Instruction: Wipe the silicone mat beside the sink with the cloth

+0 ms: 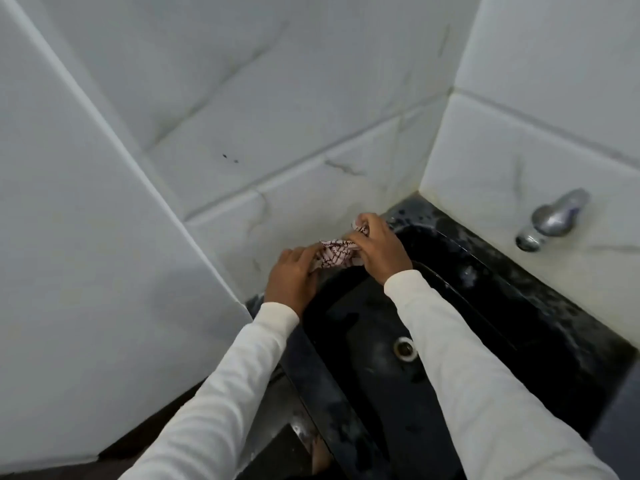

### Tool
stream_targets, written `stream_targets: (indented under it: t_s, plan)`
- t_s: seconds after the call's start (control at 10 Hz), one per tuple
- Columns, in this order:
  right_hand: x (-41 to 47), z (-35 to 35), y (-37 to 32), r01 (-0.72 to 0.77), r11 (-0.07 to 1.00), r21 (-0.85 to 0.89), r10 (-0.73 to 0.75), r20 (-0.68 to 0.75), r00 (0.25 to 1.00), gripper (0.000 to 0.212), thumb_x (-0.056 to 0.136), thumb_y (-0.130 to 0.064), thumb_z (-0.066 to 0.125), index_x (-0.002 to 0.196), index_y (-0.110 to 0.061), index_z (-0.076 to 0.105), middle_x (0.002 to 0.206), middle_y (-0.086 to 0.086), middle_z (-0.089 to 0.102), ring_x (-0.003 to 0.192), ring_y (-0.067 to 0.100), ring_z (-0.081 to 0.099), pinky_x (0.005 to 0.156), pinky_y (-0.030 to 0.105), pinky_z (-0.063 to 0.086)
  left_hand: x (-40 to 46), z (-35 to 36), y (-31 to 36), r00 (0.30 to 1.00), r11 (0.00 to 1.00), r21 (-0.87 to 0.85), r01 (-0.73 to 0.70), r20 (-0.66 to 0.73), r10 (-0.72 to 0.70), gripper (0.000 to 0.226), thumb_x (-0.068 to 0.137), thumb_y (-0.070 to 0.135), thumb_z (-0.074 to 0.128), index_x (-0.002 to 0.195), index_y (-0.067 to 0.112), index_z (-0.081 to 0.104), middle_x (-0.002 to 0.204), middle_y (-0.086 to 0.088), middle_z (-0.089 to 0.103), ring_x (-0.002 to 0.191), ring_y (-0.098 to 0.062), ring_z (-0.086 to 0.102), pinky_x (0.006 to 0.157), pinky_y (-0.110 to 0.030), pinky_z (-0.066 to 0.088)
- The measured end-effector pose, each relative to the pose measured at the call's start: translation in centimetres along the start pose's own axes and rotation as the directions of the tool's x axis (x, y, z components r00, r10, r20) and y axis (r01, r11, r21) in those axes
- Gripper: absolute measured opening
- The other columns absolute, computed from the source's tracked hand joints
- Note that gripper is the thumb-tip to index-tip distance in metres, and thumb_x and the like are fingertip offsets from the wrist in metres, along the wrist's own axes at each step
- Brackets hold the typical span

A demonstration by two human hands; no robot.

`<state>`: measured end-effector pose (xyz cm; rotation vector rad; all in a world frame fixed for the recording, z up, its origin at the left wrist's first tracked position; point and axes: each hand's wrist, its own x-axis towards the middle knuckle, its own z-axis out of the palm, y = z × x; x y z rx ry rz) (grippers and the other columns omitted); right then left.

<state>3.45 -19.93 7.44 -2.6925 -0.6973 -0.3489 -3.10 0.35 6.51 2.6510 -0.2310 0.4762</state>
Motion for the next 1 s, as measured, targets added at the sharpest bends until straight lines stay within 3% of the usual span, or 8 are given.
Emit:
stream_targets:
  t_s: [0.1,0.2,0.3,0.4,0.7,0.8,0.9,1.0]
  plan:
    - [3.6,4.5,0.3,-0.011,0.998,-0.069,0.01,-0.003,1.0,0.043,0.06,0.001,0.071,0.099,-0.017,0.064,0.113,0.01,0.05,0.098,0.029,0.049,0.069,0.035,0.046,1.7,1.7,-2.2,0.986,0.997,0.067,0.045,0.156,-0.055,0.059,0.073,0.013,0.071,0.129,0.02,0.054,0.116,-0.009,0.058,0.098,-0.034,0.056,0.07,-0.042,0.055]
    - [5.3,8.3,0.7,-0.149,0.973,-0.177,0.162,0.06,0.985,0.043,0.064,-0.005,0.067,0.104,-0.017,0.059,0.112,0.011,0.054,0.101,0.035,0.049,0.069,0.041,0.047,2.5,4.3,-4.6,0.949,0.974,0.222,-0.049,0.316,-0.024,0.057,0.076,0.031,0.073,0.129,0.029,0.051,0.123,-0.006,0.053,0.105,-0.03,0.054,0.073,-0.039,0.055]
    - [5.0,11.3,1.3,-0.21,0.959,-0.192,0.237,0.126,0.963,0.04,0.063,-0.007,0.072,0.1,-0.019,0.061,0.1,0.005,0.059,0.093,0.032,0.054,0.063,0.04,0.049,1.7,6.9,-6.6,0.917,0.949,0.269,-0.166,0.397,0.048,0.035,0.081,0.03,0.062,0.116,0.026,0.063,0.109,-0.006,0.061,0.094,-0.03,0.061,0.067,-0.037,0.057]
    - [4.7,12.7,1.8,-0.27,0.952,-0.146,0.288,0.118,0.95,0.034,0.066,-0.008,0.073,0.095,-0.023,0.061,0.093,0.0,0.06,0.086,0.029,0.054,0.06,0.037,0.048,0.9,8.1,-7.3,0.908,0.938,0.284,-0.197,0.415,0.064,0.039,0.083,0.027,0.043,0.115,0.024,0.066,0.103,-0.004,0.063,0.087,-0.029,0.061,0.061,-0.035,0.055]
    - [5.0,12.2,2.1,-0.218,0.961,-0.172,0.245,0.154,0.957,0.038,0.064,-0.006,0.07,0.099,-0.022,0.064,0.096,0.001,0.061,0.088,0.031,0.054,0.065,0.038,0.045,1.1,7.5,-6.7,0.886,0.948,0.292,-0.126,0.463,-0.025,0.042,0.082,0.027,0.041,0.117,0.023,0.065,0.103,-0.005,0.062,0.087,-0.028,0.059,0.06,-0.036,0.054]
    - [4.9,11.3,2.2,-0.198,0.967,-0.159,0.232,0.23,0.945,0.046,0.064,-0.006,0.071,0.107,-0.021,0.063,0.107,0.002,0.06,0.1,0.031,0.053,0.072,0.041,0.046,1.4,7.2,-6.3,0.885,0.943,0.32,-0.091,0.46,-0.071,0.04,0.081,0.024,0.049,0.118,0.025,0.064,0.108,-0.004,0.062,0.091,-0.028,0.061,0.056,-0.037,0.056]
    - [3.0,9.5,2.8,-0.18,0.981,-0.076,0.193,0.21,0.958,0.048,0.077,-0.014,0.065,0.123,-0.024,0.058,0.126,-0.001,0.055,0.113,0.029,0.047,0.08,0.043,0.047,1.2,6.5,-5.7,0.878,0.956,0.289,-0.057,0.47,-0.089,0.056,0.071,0.018,0.07,0.125,0.027,0.059,0.121,-0.006,0.059,0.101,-0.031,0.059,0.062,-0.041,0.058]
    - [-0.4,7.4,3.4,-0.211,0.977,0.015,0.206,0.154,0.966,0.049,0.085,-0.018,0.059,0.133,-0.025,0.052,0.136,-0.001,0.049,0.118,0.027,0.044,0.083,0.041,0.048,0.8,5.7,-4.1,0.891,0.966,0.256,-0.036,0.447,-0.085,0.057,0.064,0.019,0.071,0.119,0.024,0.061,0.128,-0.01,0.054,0.103,-0.034,0.057,0.07,-0.043,0.057]
